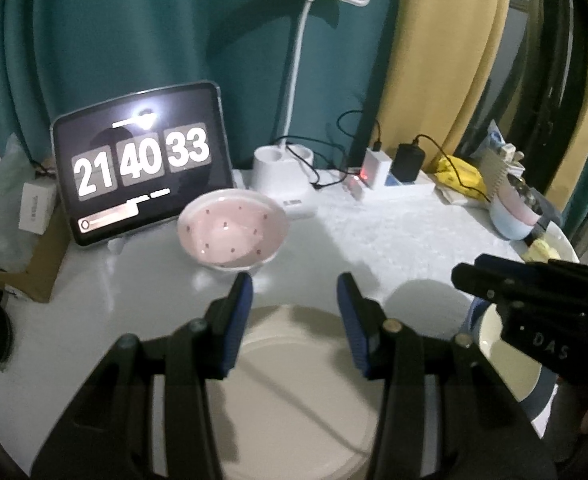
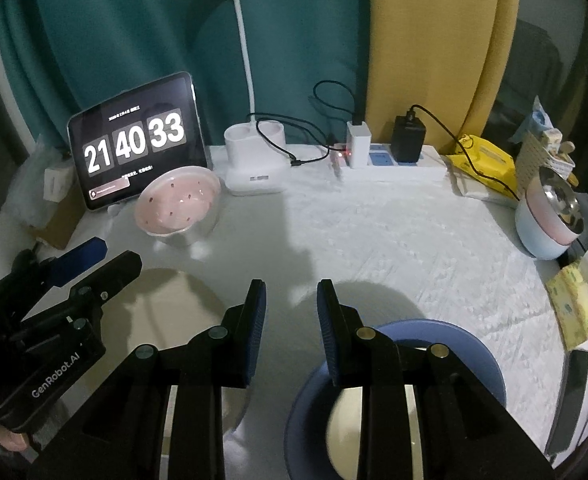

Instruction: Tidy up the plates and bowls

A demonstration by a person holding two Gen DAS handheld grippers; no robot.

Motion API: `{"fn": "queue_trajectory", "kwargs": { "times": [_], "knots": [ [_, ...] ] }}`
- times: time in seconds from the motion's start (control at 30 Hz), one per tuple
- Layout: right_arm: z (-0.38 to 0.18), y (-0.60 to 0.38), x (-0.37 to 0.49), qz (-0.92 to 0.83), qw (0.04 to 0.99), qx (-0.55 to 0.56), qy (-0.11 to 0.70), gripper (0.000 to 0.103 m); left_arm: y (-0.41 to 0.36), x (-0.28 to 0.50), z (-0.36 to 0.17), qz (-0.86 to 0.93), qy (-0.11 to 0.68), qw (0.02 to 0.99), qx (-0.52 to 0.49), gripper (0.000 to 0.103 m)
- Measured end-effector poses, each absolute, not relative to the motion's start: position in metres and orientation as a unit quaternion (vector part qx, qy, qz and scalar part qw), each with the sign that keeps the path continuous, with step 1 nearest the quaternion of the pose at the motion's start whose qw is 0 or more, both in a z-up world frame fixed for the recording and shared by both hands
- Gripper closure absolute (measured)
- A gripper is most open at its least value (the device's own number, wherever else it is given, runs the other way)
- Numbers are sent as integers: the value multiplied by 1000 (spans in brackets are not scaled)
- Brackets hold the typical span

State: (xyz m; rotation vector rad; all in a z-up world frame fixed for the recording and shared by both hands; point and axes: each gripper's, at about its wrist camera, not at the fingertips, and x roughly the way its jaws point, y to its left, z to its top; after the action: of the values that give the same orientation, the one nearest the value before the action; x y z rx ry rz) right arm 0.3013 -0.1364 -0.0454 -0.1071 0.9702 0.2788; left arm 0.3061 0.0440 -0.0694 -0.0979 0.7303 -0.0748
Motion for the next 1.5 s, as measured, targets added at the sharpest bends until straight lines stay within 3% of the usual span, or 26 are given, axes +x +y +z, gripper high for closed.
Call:
{"fn": "queue_trajectory", "kwargs": {
  "times": [0.47, 0.63, 1.27, 1.5],
  "knots": [
    [-56, -112, 320, 146, 871, -58, 465, 75, 74, 320, -75, -10, 359, 932, -52, 57],
    [-59, -101, 329, 150, 869, -59, 468, 75, 86, 326, -76, -2, 359, 932, -58, 47],
    [-75, -56, 369, 173, 864, -51, 469, 75, 130, 372, -103, 23, 382, 920, -81, 47],
    [-91, -36, 386, 166, 857, -41, 486, 67, 141, 389, -119, 19, 397, 914, -87, 47]
  ]
}}
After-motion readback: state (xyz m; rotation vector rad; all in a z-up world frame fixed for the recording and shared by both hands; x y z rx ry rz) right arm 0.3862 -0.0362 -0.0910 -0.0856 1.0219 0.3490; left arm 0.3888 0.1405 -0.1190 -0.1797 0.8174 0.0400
